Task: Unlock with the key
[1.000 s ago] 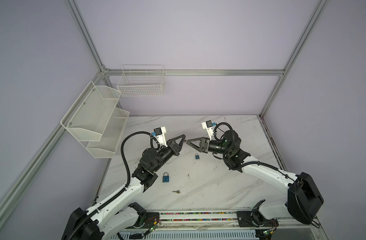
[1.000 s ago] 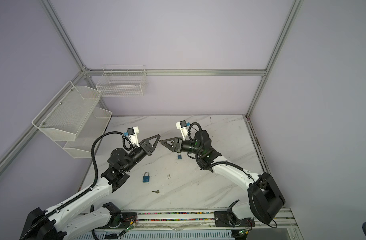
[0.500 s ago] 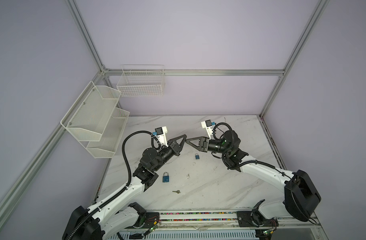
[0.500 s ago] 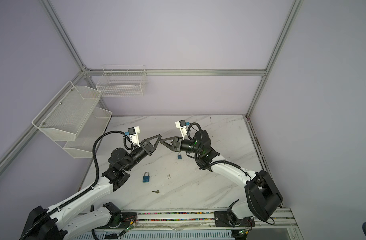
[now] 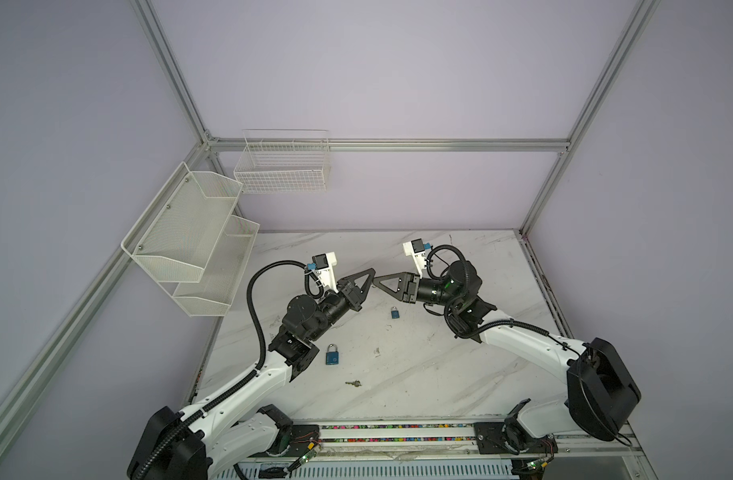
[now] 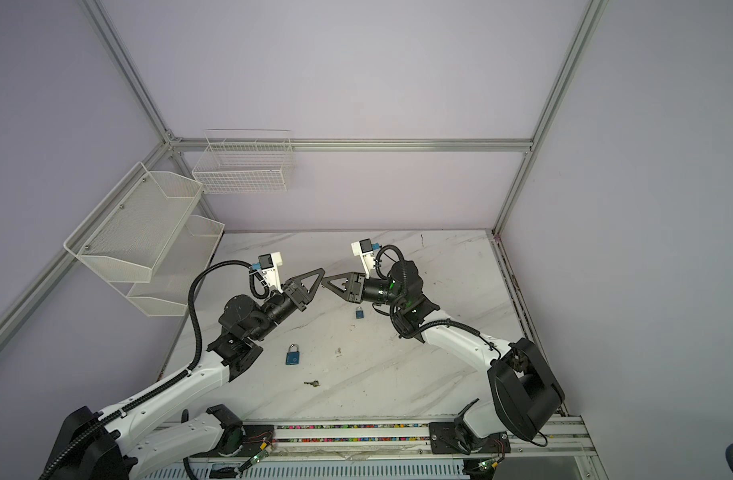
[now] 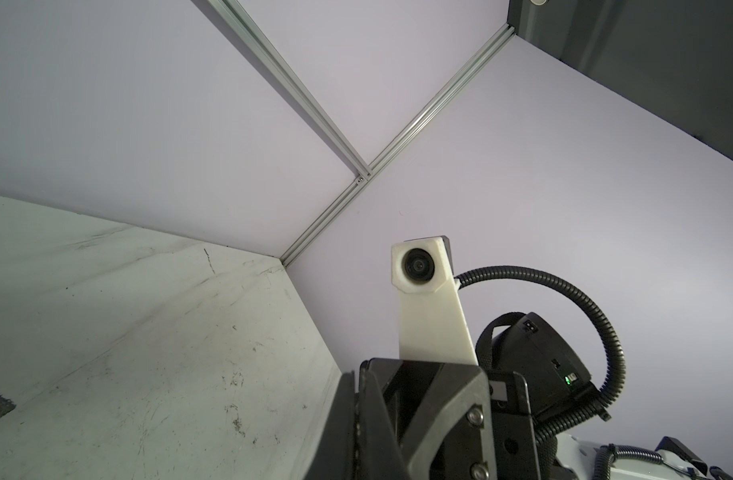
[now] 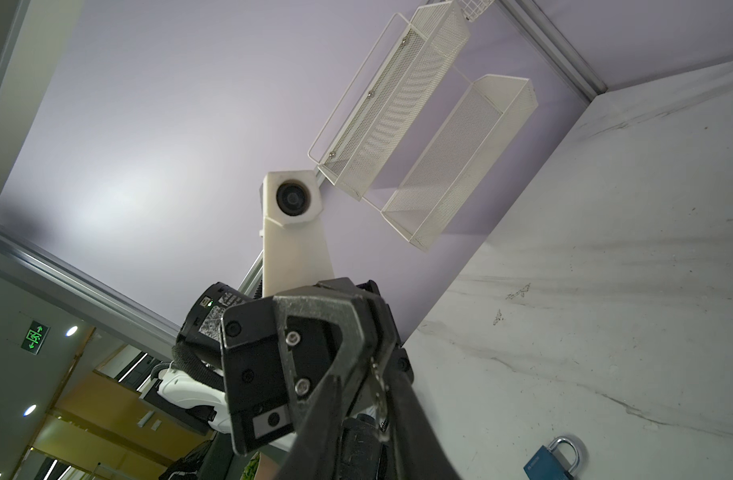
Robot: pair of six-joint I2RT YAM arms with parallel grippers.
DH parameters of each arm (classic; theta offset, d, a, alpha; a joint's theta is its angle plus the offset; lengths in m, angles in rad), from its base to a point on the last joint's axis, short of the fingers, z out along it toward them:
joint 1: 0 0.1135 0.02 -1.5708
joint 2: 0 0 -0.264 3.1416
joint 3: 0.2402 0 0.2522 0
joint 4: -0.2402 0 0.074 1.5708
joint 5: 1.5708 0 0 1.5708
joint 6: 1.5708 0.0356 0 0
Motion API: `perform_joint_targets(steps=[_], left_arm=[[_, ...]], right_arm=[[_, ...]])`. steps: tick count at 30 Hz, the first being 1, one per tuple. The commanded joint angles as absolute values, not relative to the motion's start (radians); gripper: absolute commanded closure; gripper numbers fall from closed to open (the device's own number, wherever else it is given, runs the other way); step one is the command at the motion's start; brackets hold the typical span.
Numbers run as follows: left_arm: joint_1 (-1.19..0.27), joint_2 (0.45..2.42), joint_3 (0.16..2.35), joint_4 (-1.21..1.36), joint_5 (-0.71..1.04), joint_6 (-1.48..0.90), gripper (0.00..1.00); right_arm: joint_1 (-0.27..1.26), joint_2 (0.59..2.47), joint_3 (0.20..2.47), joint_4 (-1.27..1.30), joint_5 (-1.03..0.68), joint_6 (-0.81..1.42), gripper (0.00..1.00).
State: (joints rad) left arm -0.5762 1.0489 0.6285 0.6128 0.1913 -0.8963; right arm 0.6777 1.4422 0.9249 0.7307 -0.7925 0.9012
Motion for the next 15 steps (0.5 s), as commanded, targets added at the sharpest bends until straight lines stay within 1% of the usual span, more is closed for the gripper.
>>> perform_joint_targets(steps=[1,8,15], left_arm=[[-0.572,1.052,0.710,0.661,0.218,-0.874,1.00],[-0.572,1.057,0.716,0.674,0.219,-0.873,1.00],[-0.571,1.054,0.717,0.675,0.211,-0.867,1.00]], right_arm=[[0.675,1.451,0.921,0.795,-0.813,0.921,0.76],[0.674,1.465,0.920,0.795,-0.813,0.925,0.79],[0.669,1.451,0.905,0.793,-0.796,0.933,0.78]])
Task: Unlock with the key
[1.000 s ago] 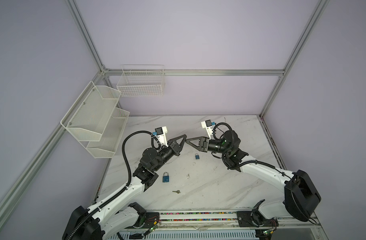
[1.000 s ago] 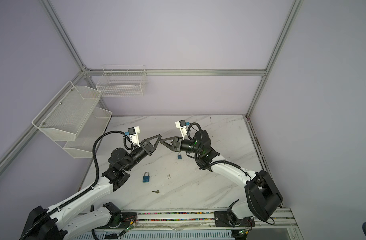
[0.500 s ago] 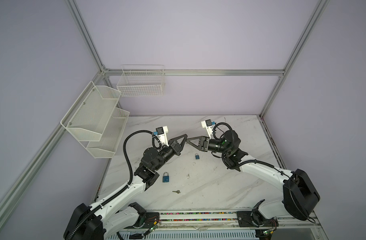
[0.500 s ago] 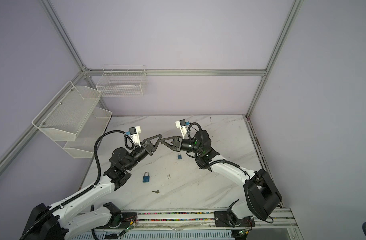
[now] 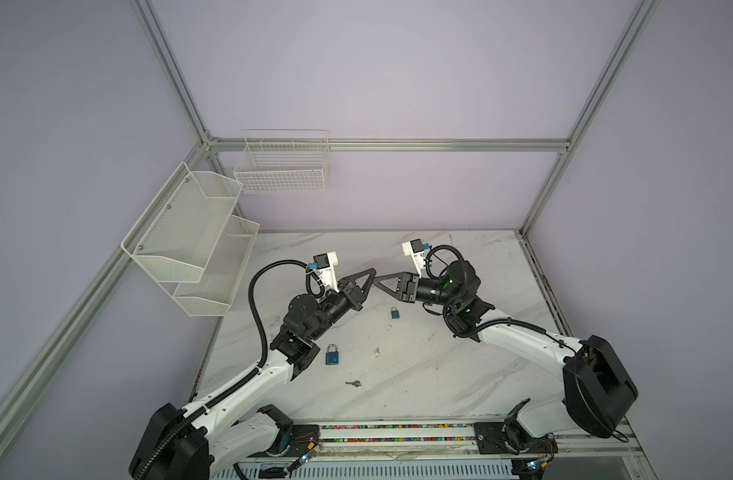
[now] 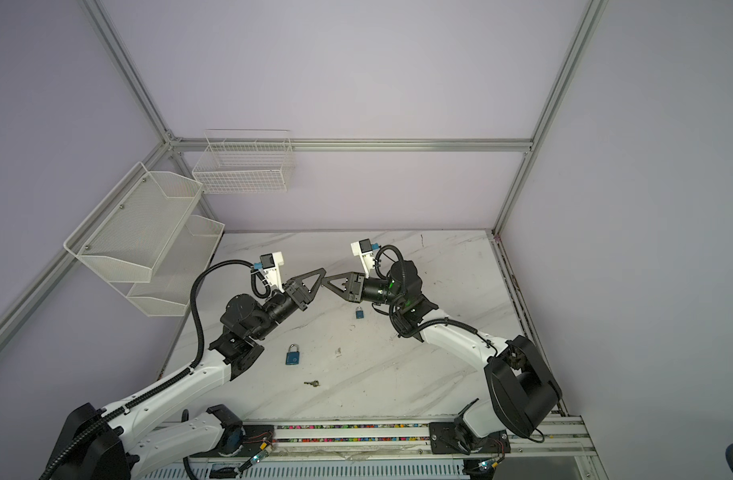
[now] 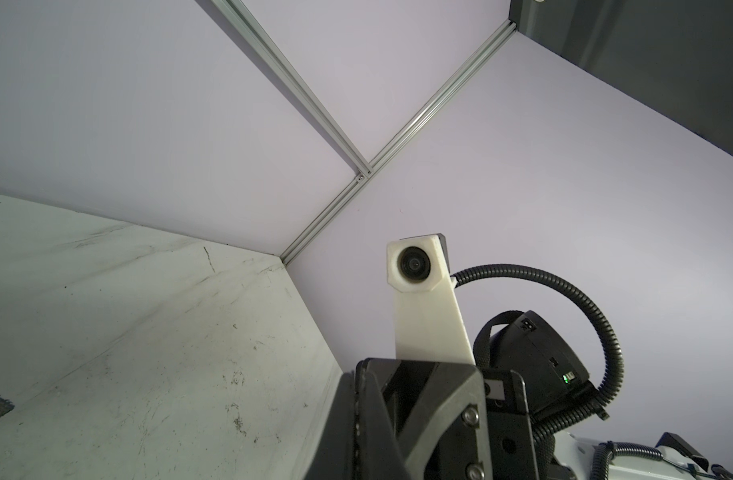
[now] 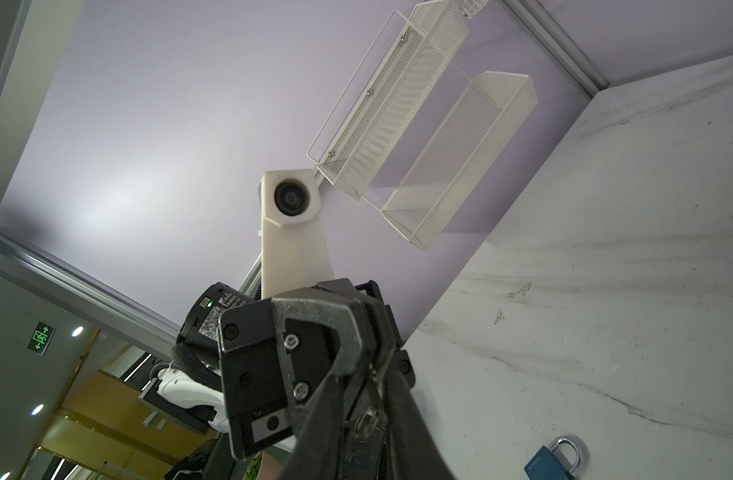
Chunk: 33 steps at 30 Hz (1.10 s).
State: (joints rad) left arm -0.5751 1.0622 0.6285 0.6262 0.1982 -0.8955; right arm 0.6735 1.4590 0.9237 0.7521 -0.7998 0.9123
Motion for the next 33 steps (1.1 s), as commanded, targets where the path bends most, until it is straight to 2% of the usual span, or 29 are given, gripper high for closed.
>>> perform_joint_targets(steps=[1,18,20,25,33], left_arm=[[-0.571,1.054,0.717,0.674,0.212,-0.864,1.00],[-0.572,1.054,0.722,0.666,0.213,-0.859,1.00],[-0.572,1.052,0.721,0.666,0.212,-0.859,1.00],[-0.572,1.049,0.719,0.661,0.207,-0.851,1.00],[-0.571,1.052,0.721,0.651,0.205,-0.845,1.00]], right_arm=[[0.666,1.449,0.904,0.793,-0.795,0.934,0.78],[0.661,1.434,0.897,0.775,-0.766,0.920,0.79],[0.660,1.434,0.898,0.774,-0.764,0.922,0.83],[0.657,1.439,0.897,0.775,-0.766,0.925,0.84],[0.655,1.436,0.901,0.773,-0.770,0.922,0.97]])
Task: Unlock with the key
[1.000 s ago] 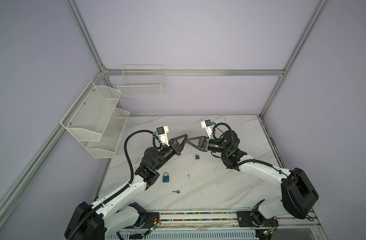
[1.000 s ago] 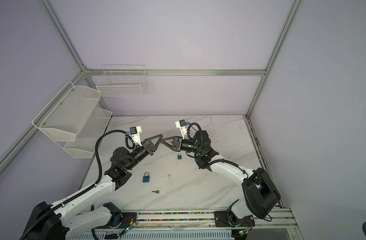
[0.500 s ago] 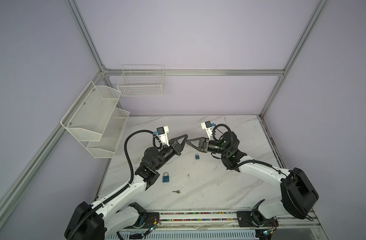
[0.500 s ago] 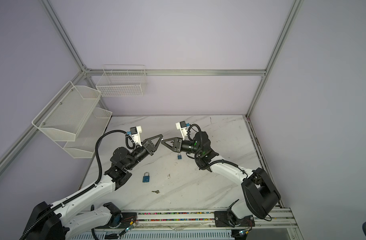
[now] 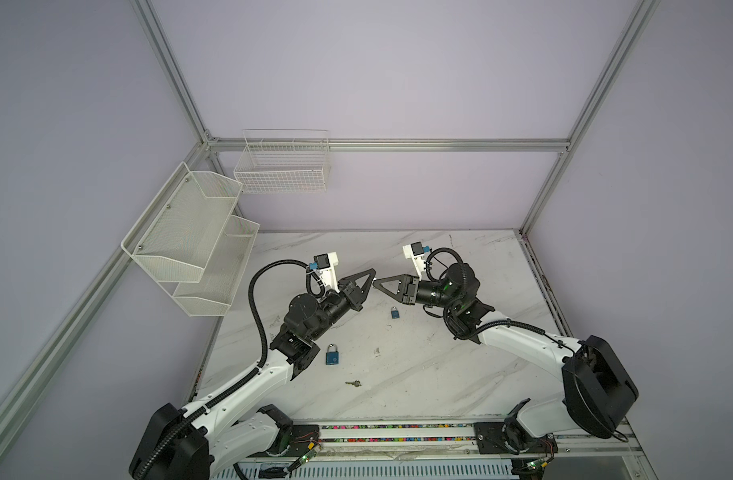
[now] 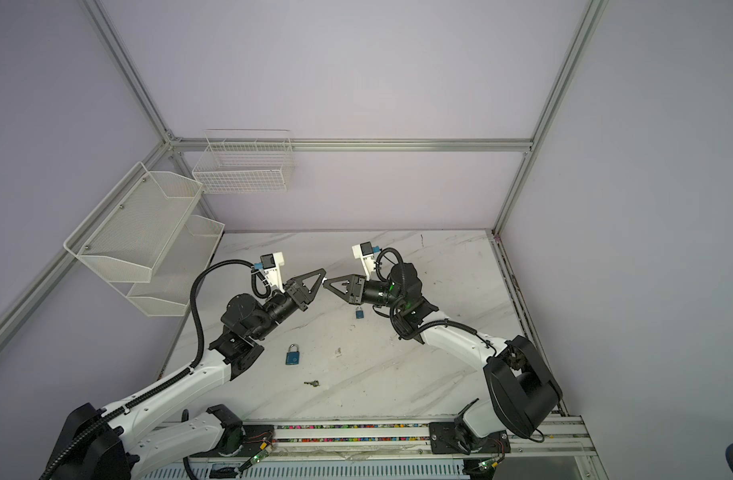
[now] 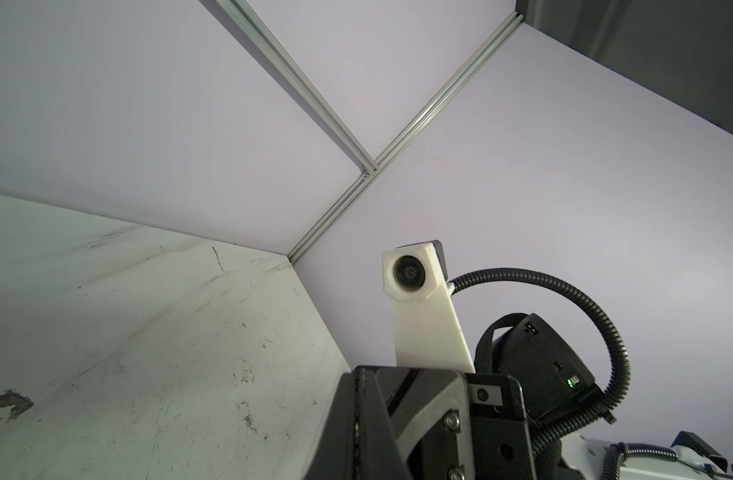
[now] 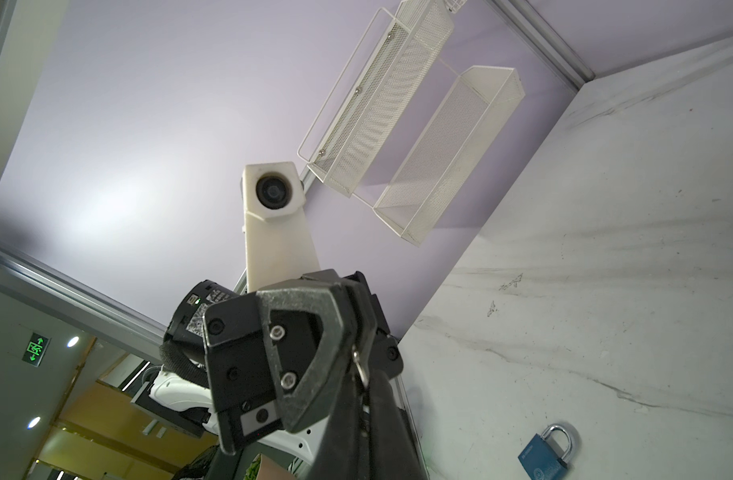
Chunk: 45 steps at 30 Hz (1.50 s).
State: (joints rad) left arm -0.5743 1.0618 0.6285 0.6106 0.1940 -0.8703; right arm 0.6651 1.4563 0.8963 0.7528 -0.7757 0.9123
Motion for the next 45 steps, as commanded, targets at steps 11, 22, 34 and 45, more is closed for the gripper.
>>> perform_joint_targets(steps=[11,22,34,45], left_arm=[[-0.572,1.042,0.747,0.602,0.181,-0.837,0.65],[-0.572,1.022,0.901,0.160,0.021,-0.776,0.15],[-0.610,1.306,1.125,-0.313,-0.002,-0.742,0.22],[-0.719,1.681,1.402,-0.578,-0.151,-0.677,0.27]], right_arm=[[0.641,1.399,0.897,0.731,-0.747,0.907,1.00],[0.557,1.306,0.891,0.340,-0.596,0.693,1.00],[0.437,1.296,0.756,0.193,-0.490,0.585,1.00],[0.358,1.330,0.680,0.183,-0.516,0.560,1.00]])
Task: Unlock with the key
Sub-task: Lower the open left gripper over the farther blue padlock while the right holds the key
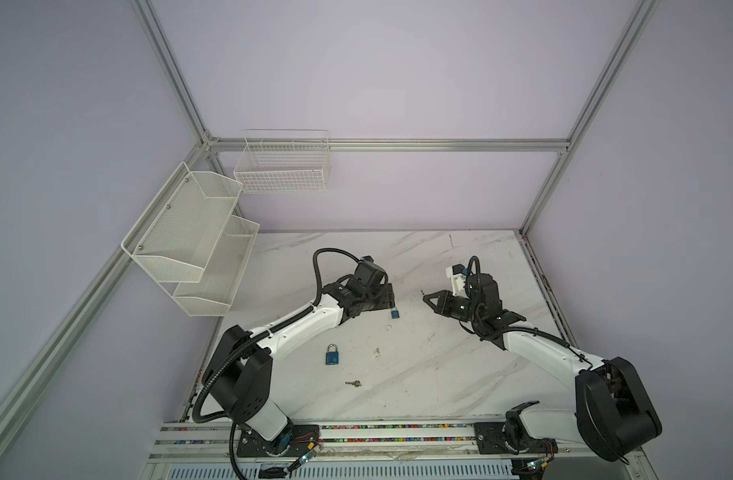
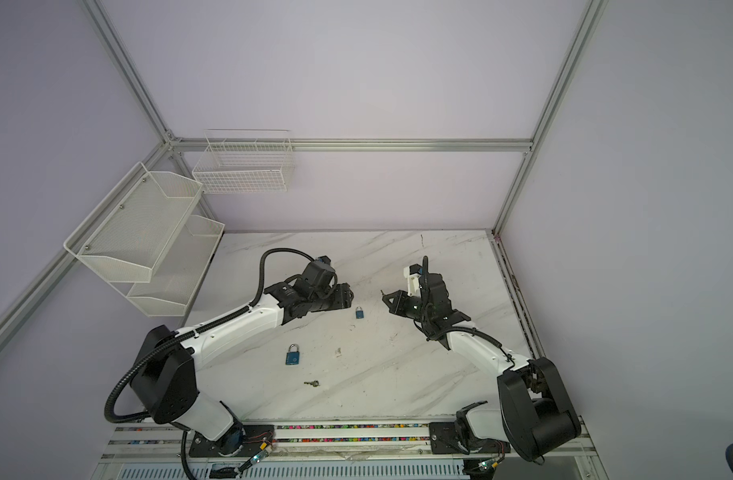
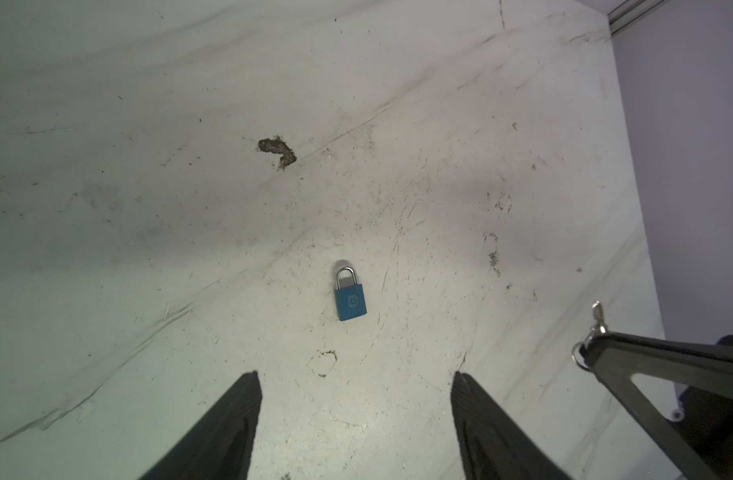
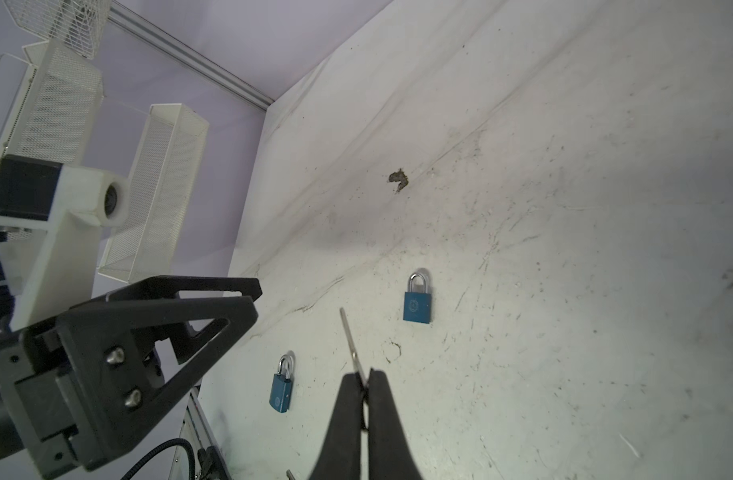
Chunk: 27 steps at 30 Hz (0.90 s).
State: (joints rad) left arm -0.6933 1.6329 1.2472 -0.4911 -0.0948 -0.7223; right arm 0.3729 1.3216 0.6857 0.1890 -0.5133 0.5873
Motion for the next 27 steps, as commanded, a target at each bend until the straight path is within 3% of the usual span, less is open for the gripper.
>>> perform_joint_targets(steps=[1,11,27], left_arm=[[-0.728,1.714,1.438,-0.607,-0.166,-0.672,0.27],[-0.785,1.991,1.677,-0.777,-0.246,-0.681,0.29],[-0.799,2.165,1.757,-0.795,-0.305,-0.746,0.36]], right_arm=[[0.352,1.335,0.676,0.184,-0.519,0.560,1.00],[0.333,1.344,0.692,0.172,-0.518,0.558,1.00],[0.327,1.341,0.700,0.169,-0.518,0.529,1.00]])
